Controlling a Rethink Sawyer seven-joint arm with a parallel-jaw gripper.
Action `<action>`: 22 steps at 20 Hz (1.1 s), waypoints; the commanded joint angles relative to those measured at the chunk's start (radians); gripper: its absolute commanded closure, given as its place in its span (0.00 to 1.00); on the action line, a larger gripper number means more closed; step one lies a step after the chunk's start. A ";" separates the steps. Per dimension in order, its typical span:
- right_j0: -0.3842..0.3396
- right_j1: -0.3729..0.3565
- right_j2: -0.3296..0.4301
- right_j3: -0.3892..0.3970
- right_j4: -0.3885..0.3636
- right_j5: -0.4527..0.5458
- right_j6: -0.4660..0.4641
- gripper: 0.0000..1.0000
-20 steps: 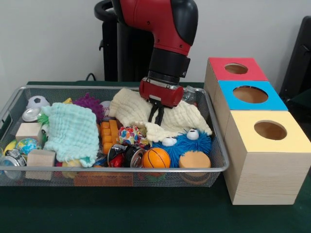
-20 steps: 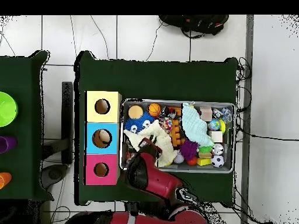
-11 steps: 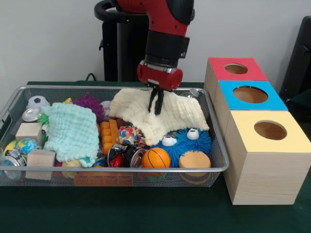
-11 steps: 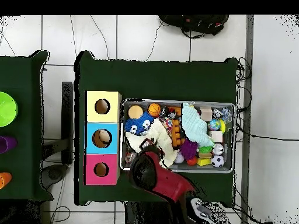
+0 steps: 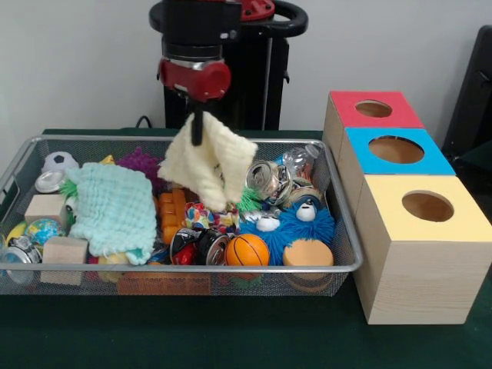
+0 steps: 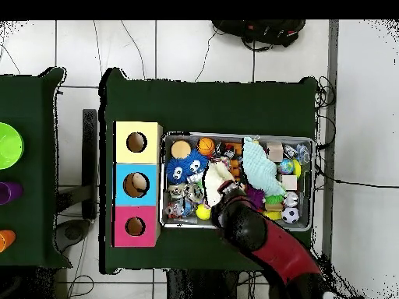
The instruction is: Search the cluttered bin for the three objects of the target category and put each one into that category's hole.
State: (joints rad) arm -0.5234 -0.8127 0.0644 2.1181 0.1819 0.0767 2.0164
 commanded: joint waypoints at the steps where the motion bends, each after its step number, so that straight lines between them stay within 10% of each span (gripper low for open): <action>1: -0.151 0.000 0.196 -0.116 -0.062 0.151 -0.060 1.00; 22: -0.269 -0.004 0.301 -0.096 -0.155 0.154 -0.026 1.00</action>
State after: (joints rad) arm -0.7718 -0.8365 0.2723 2.0681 0.0872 0.1511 2.0164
